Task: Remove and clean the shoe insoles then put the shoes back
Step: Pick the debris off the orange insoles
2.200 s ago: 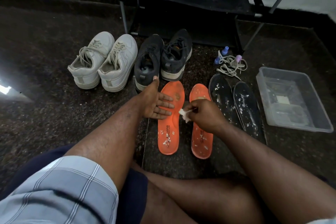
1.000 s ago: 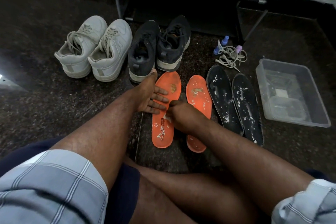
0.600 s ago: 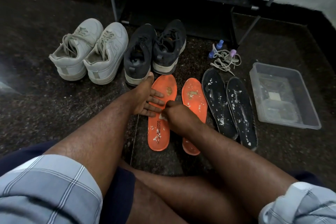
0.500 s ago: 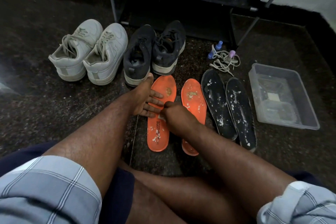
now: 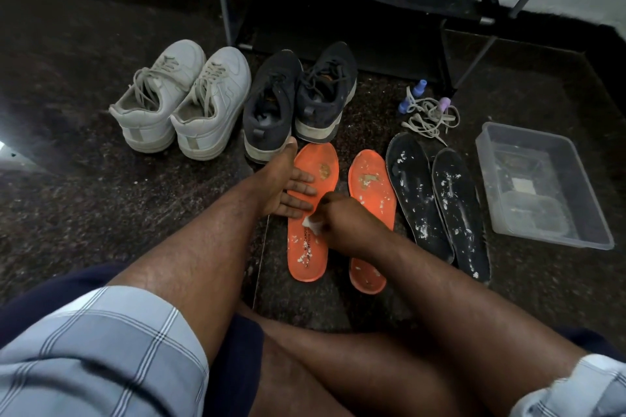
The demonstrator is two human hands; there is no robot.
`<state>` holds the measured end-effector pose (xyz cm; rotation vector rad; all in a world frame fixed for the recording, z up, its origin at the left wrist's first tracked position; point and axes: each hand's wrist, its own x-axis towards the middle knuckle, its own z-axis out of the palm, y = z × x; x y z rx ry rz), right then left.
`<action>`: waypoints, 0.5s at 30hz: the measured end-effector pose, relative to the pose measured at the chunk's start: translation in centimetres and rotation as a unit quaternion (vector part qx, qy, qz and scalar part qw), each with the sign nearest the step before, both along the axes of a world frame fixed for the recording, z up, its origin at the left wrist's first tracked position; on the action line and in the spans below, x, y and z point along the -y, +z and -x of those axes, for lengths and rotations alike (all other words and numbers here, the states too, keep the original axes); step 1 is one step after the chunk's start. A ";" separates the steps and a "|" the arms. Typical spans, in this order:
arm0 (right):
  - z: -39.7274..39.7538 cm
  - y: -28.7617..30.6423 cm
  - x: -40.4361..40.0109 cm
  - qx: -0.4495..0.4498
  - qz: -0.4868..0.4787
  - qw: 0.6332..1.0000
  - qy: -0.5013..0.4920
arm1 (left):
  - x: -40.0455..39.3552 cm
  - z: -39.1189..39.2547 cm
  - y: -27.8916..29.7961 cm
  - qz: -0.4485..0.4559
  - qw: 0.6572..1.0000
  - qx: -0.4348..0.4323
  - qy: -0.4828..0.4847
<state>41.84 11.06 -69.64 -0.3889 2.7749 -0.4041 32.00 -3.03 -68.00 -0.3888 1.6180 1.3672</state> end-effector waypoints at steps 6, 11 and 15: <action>-1.6 0.5 0.8 0.008 -0.027 1.000 0.010 | -0.2 -0.2 0.2 0.005 1.000 -0.006 0.007; -1.1 0.6 0.8 -0.024 -0.013 1.000 -0.015 | -0.2 -0.3 0.2 0.004 1.000 -0.009 0.003; -1.6 1.1 1.2 0.025 -0.055 0.998 0.028 | -0.2 -0.4 0.3 0.008 1.000 -0.011 0.001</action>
